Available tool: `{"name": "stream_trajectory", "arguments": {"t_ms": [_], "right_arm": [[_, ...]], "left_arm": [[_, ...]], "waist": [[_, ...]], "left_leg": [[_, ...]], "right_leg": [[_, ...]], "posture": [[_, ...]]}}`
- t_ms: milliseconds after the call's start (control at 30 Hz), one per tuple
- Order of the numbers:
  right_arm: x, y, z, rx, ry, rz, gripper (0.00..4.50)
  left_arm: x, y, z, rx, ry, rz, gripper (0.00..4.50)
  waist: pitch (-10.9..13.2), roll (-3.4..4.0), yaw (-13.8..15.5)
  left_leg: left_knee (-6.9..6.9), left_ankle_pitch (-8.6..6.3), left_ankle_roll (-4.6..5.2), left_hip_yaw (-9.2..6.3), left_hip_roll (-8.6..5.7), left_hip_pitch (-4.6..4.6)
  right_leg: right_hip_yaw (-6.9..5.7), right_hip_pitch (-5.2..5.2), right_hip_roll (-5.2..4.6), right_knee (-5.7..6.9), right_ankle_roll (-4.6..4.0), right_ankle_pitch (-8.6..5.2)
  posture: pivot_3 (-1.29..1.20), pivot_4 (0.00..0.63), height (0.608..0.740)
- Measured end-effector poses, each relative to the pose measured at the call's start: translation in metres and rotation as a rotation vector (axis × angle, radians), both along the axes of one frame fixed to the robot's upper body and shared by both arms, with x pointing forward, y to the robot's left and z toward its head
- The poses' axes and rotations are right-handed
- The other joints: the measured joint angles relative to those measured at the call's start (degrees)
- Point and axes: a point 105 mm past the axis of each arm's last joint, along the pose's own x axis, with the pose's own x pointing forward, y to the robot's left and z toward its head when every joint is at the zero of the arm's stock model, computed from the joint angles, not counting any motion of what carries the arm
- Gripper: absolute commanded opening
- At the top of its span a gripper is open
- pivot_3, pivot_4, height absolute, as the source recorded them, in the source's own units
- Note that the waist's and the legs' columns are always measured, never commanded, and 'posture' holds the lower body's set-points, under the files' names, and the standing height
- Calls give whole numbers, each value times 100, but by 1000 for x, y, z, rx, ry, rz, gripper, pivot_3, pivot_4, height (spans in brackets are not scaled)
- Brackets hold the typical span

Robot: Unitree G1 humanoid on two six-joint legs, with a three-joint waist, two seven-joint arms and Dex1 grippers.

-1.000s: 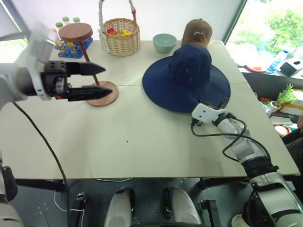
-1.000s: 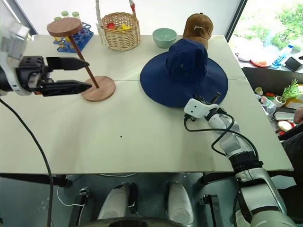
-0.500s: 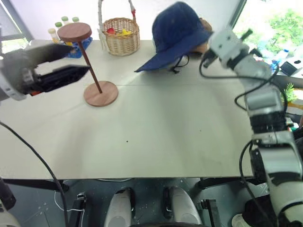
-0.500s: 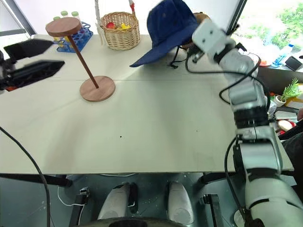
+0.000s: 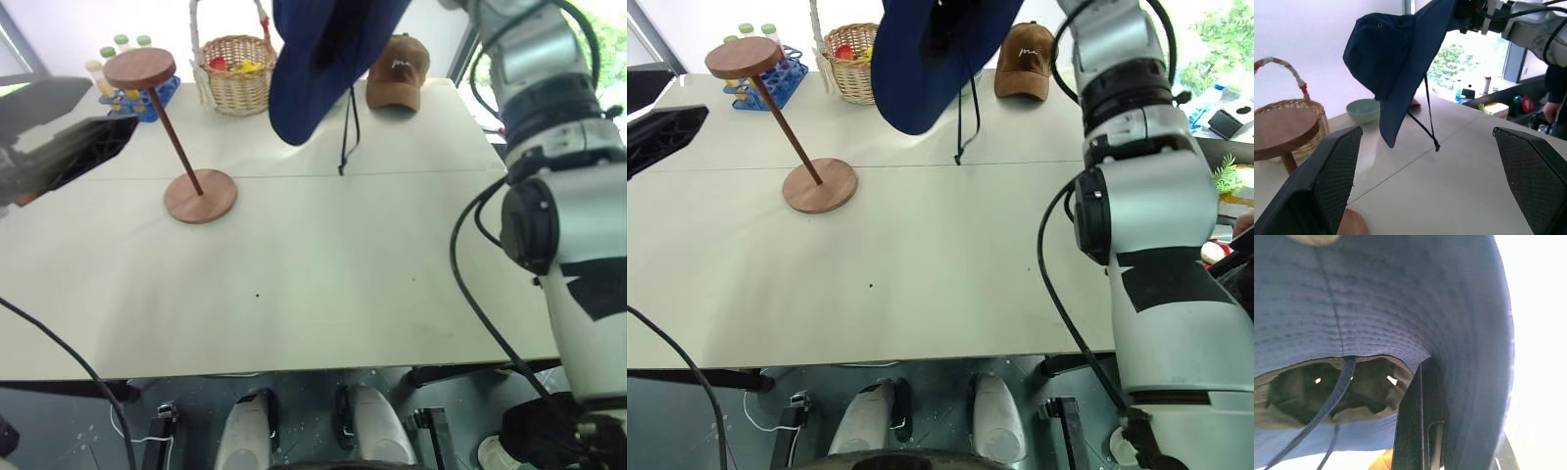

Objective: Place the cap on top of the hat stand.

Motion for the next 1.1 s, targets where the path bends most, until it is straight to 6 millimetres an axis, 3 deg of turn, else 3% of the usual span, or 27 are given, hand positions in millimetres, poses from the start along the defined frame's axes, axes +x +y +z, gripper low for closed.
{"name": "stream_trajectory", "arguments": {"t_ms": [200,433,767,967,1100], "right_arm": [[-6,35,13,14,-26,36,30],[-16,61,29,83,-15,99,30],[-29,82,45,115,-33,127,30],[-32,99,44,-11,-81,71,30],[-30,97,41,-55,-94,26,30]], "left_arm": [[-17,20,5,-24,-41,117,4500],[-39,38,10,-55,-79,232,4500],[-54,45,-1,-77,-80,329,4500],[-59,43,-5,-92,-90,345,4500],[-61,42,-7,-104,-91,353,4500]], "waist": [[1,2,-74],[3,4,-77],[2,4,-79],[2,3,-87],[2,4,-80]], "left_leg": [[-4,-1,-1,-10,1,-2],[-7,-2,-3,-11,2,-10],[-7,-3,-14,-13,6,-58],[-7,1,-13,-13,7,-83],[-7,-3,-19,-13,7,-85]], "right_leg": [[-1,-4,-5,-1,-5,-3],[-3,-16,-13,-1,-13,-7],[-4,-67,-17,2,-22,-6],[-4,-91,-19,0,-25,-4],[-4,-92,-22,-1,-27,-4]], "posture": [[0,150,740],[0,150,740],[0,150,740],[0,150,740],[0,150,740]]}}
